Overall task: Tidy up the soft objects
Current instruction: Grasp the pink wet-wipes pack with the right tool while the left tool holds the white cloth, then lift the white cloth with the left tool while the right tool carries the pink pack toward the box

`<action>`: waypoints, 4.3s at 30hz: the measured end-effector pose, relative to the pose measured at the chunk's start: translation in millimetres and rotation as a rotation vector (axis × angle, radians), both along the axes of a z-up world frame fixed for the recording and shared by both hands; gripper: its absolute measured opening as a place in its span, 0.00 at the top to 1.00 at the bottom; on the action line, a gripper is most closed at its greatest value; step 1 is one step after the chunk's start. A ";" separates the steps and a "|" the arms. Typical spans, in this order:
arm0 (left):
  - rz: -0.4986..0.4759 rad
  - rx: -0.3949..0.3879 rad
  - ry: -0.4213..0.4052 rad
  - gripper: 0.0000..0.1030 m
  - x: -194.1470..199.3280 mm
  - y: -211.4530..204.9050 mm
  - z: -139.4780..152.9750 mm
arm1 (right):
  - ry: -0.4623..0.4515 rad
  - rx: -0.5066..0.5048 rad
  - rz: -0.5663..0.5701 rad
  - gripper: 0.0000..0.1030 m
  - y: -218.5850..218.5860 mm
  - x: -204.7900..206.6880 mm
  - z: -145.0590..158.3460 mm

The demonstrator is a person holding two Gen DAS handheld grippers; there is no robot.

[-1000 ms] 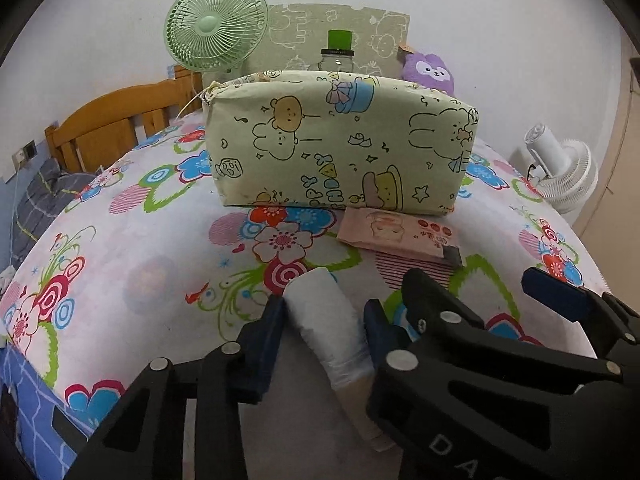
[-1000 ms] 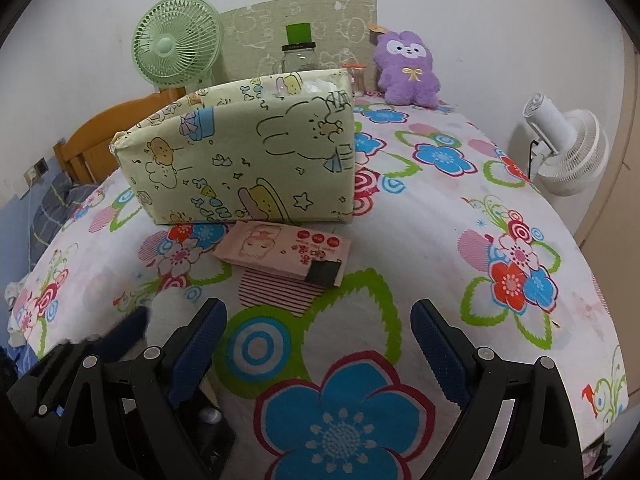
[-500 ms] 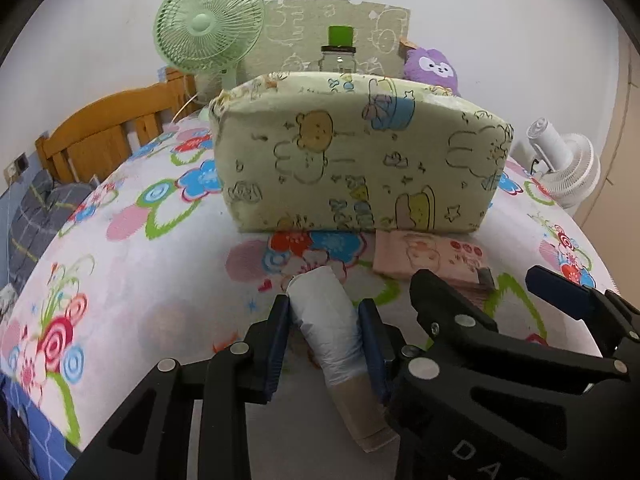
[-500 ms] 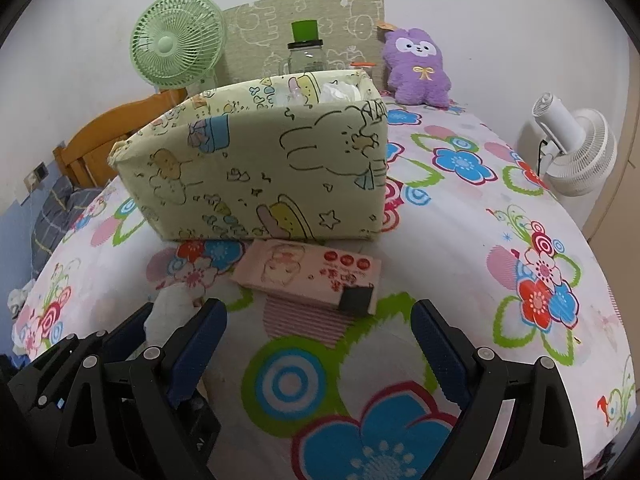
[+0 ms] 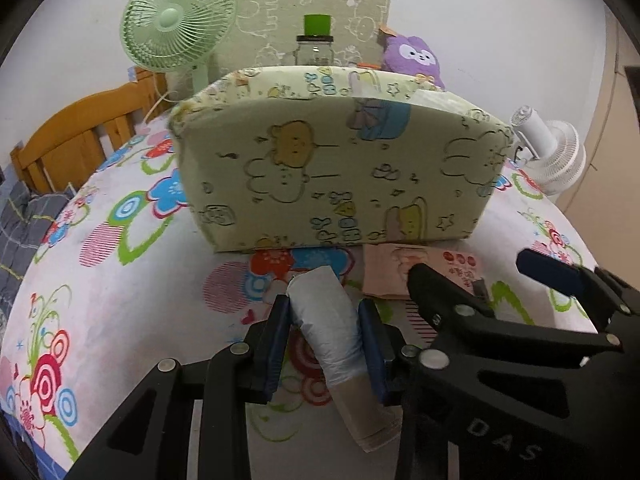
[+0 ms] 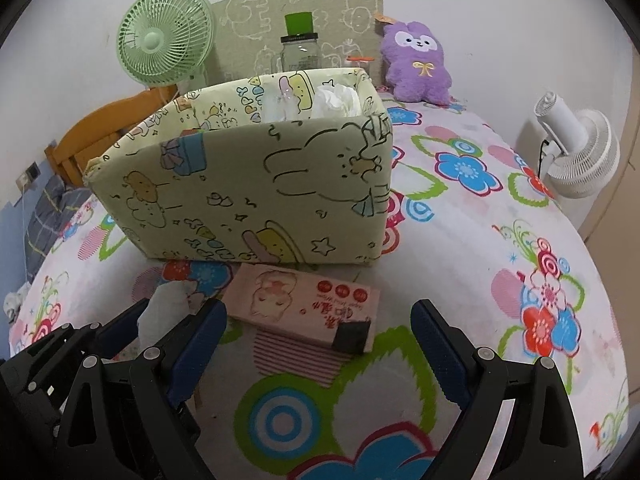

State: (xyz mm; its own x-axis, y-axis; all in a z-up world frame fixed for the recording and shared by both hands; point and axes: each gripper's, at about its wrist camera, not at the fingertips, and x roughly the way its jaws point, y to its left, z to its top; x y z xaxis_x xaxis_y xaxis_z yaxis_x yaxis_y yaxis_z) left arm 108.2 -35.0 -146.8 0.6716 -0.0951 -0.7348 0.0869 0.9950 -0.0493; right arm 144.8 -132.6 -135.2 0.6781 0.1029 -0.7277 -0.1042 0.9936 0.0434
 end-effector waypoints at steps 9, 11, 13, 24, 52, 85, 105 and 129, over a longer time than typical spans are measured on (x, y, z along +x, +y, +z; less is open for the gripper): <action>-0.028 0.011 0.022 0.66 6.5 -13.5 -4.2 | 0.016 -0.045 0.133 0.08 0.0 11.8 -0.4; -0.027 0.019 0.023 0.66 8.9 -14.6 -4.3 | 0.020 -0.044 0.149 0.08 0.3 15.6 -0.6; -0.028 0.030 0.023 0.66 10.8 -15.6 -4.4 | 0.025 -0.043 0.163 0.08 0.1 19.2 -1.2; -0.032 0.065 0.029 0.66 10.9 -14.0 -3.8 | 0.066 -0.022 0.238 0.08 5.0 34.6 -7.7; -0.015 0.133 0.029 0.66 -22.2 13.1 -3.1 | 0.150 0.059 0.264 0.34 21.9 -10.8 -7.9; -0.092 0.138 0.054 0.66 -3.6 22.7 -2.3 | 0.143 -0.043 0.240 0.60 48.1 14.8 -10.2; -0.089 0.060 -0.031 0.67 -36.3 5.7 32.9 | 0.035 -0.013 0.148 0.61 17.2 -35.5 34.3; -0.072 0.019 -0.191 0.67 -63.5 -6.2 104.5 | -0.149 0.015 0.085 0.60 -1.8 -76.2 111.2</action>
